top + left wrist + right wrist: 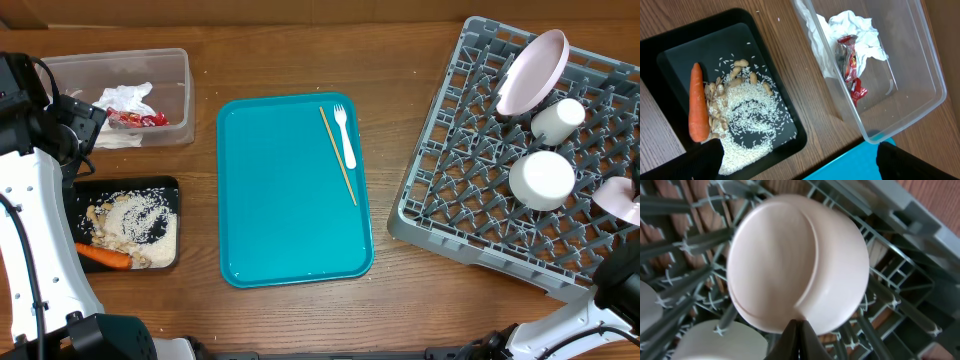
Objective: Sort waste into correct bins and load items into the dishwasher rack
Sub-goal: 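Lower the pink bowl into the rack's right edge and release it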
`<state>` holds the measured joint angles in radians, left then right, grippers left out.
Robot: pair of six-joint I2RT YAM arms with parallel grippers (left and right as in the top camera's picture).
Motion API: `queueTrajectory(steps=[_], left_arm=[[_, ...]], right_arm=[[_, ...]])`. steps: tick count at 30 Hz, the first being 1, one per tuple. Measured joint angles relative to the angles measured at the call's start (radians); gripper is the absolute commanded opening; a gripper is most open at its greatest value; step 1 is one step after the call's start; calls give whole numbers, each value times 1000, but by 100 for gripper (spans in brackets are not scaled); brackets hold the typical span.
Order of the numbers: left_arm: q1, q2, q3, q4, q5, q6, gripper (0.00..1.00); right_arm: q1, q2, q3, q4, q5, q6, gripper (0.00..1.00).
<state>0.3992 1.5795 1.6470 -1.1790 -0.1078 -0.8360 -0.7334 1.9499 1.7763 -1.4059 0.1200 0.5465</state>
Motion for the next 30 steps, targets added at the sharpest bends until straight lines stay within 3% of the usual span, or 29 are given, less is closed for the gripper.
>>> queueTrajectory(steps=[7, 18, 30], left_arm=[[0, 0, 0, 0, 0, 0, 100], [0, 0, 0, 0, 0, 0, 100], [0, 0, 0, 0, 0, 0, 100]], right_arm=[[0, 0, 0, -41, -13, -1, 4], [0, 2, 51, 126, -45, -19, 4], [0, 59, 53, -33, 0, -22, 4]])
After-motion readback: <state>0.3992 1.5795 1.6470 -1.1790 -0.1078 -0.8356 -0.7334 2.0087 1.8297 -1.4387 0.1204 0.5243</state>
